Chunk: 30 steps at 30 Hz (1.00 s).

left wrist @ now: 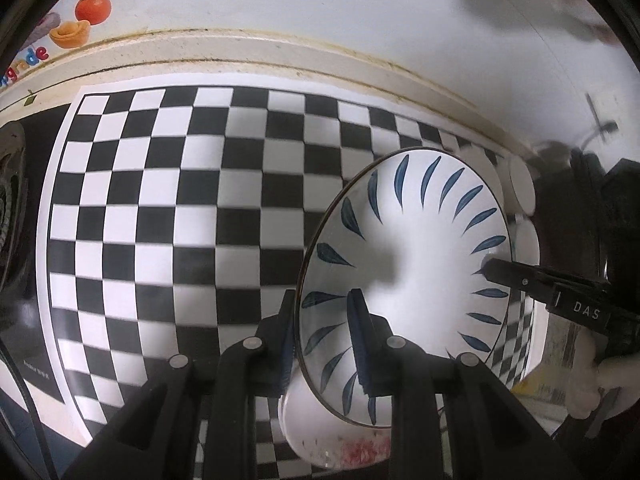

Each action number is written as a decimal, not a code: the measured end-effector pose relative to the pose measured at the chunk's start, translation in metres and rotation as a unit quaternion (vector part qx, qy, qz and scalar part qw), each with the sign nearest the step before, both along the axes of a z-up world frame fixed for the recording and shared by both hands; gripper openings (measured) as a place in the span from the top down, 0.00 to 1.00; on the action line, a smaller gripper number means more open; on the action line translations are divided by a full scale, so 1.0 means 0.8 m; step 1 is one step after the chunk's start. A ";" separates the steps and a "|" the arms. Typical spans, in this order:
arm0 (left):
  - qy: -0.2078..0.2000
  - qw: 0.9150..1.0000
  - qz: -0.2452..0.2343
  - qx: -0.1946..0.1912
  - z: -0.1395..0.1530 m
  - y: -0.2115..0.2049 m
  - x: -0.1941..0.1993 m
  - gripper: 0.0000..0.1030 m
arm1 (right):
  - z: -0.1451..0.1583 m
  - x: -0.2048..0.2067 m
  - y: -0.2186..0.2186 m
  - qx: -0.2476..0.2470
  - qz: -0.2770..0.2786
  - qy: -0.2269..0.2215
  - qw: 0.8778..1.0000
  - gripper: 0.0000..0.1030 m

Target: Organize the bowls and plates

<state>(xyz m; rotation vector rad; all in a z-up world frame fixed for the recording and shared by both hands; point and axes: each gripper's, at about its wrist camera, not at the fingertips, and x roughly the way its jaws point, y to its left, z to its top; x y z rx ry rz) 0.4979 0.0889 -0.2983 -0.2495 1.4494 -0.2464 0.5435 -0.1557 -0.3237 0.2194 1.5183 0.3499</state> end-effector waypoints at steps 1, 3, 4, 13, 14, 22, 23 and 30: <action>-0.001 1.000 -0.003 0.000 0.000 -0.002 -0.008 0.79 | 0.001 -0.012 -0.002 -0.001 -0.001 0.000 1.000 0.88; -0.001 1.000 -0.008 0.000 0.001 -0.006 -0.026 0.79 | 0.002 -0.034 -0.005 -0.001 -0.008 -0.002 1.000 0.88; -0.001 1.000 -0.009 -0.001 0.000 -0.007 -0.035 0.79 | 0.001 -0.043 -0.008 0.000 -0.010 0.000 1.000 0.88; 0.015 1.000 -0.023 0.000 -0.011 -0.017 -0.091 0.79 | -0.024 -0.121 -0.023 0.007 -0.020 0.018 1.000 0.88; 0.018 1.000 -0.024 0.001 -0.014 -0.018 -0.096 0.79 | -0.028 -0.128 -0.025 0.007 -0.020 0.020 1.000 0.88; 0.056 0.998 -0.035 0.011 -0.057 -0.028 -0.127 0.79 | -0.080 -0.181 -0.035 0.005 -0.024 0.055 0.998 0.88; 0.058 0.998 -0.036 0.012 -0.060 -0.029 -0.128 0.79 | -0.085 -0.185 -0.036 0.003 -0.025 0.057 0.998 0.88; 0.071 0.996 -0.044 0.022 -0.080 -0.035 -0.129 0.79 | -0.103 -0.188 -0.035 -0.005 -0.028 0.063 0.998 0.88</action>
